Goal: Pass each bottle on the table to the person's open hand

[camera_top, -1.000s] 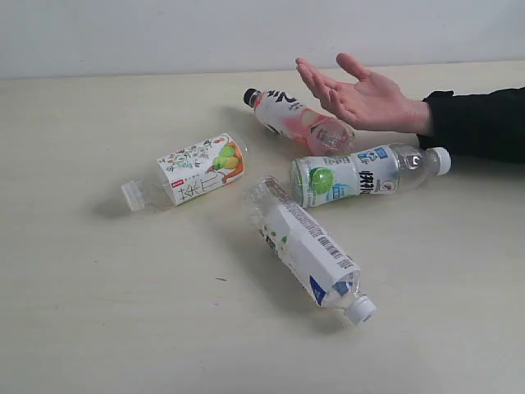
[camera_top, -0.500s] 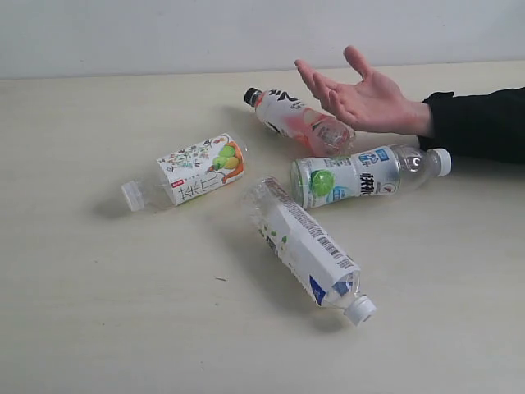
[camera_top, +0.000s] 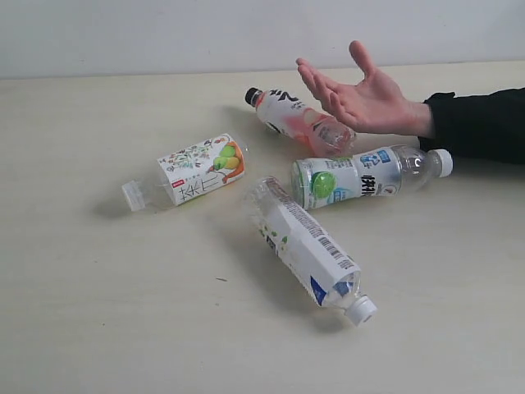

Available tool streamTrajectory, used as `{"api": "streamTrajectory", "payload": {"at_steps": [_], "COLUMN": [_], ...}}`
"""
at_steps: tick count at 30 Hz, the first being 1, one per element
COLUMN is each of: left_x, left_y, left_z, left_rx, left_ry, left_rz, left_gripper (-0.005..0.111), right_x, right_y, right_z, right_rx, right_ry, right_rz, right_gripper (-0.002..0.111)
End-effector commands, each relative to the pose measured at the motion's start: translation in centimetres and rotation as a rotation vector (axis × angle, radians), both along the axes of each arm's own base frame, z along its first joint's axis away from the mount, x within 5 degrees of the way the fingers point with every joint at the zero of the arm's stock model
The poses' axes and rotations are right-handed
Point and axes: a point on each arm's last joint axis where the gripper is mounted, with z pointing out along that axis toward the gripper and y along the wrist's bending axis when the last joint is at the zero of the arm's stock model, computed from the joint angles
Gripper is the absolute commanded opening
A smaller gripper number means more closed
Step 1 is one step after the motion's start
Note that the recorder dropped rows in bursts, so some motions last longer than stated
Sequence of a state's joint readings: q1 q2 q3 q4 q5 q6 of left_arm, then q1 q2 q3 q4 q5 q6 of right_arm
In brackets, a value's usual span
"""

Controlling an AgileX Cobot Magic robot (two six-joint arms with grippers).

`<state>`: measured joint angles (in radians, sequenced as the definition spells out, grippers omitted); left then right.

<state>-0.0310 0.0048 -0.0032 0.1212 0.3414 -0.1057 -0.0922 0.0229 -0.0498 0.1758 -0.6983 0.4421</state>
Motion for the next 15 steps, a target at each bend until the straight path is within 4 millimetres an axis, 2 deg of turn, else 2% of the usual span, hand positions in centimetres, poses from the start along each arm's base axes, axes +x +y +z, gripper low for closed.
{"api": "streamTrajectory", "payload": {"at_steps": [1,4,7,8,10,15], "left_x": [0.0,0.0,0.0,0.0,0.0,0.0], "left_y": [0.0,0.0,0.0,0.0,0.0,0.0], "left_z": [0.0,0.0,0.0,0.0,0.0,0.0], "left_rx": [0.001,0.001,0.001,0.001,0.001,0.001], "left_ry": [-0.009,-0.009,-0.009,-0.009,-0.009,-0.009], "left_rz": [0.003,0.003,0.003,0.003,0.003,0.003], "left_gripper": [0.003,0.003,0.003,0.003,0.003,0.003], "right_x": [1.4,4.1,7.4,8.7,10.8,13.9], "right_y": [-0.5,0.3,1.4,1.5,1.2,1.2], "right_z": [4.2,7.7,10.6,10.8,11.7,11.8], "right_rx": [0.052,-0.1,-0.4,-0.479,-0.525,-0.649], "right_ry": [0.048,0.192,0.42,0.507,0.632,0.748], "right_rz": [-0.017,-0.003,-0.023,-0.04,-0.065,-0.117], "right_gripper": [0.0,0.0,0.0,0.0,0.0,0.0]}}
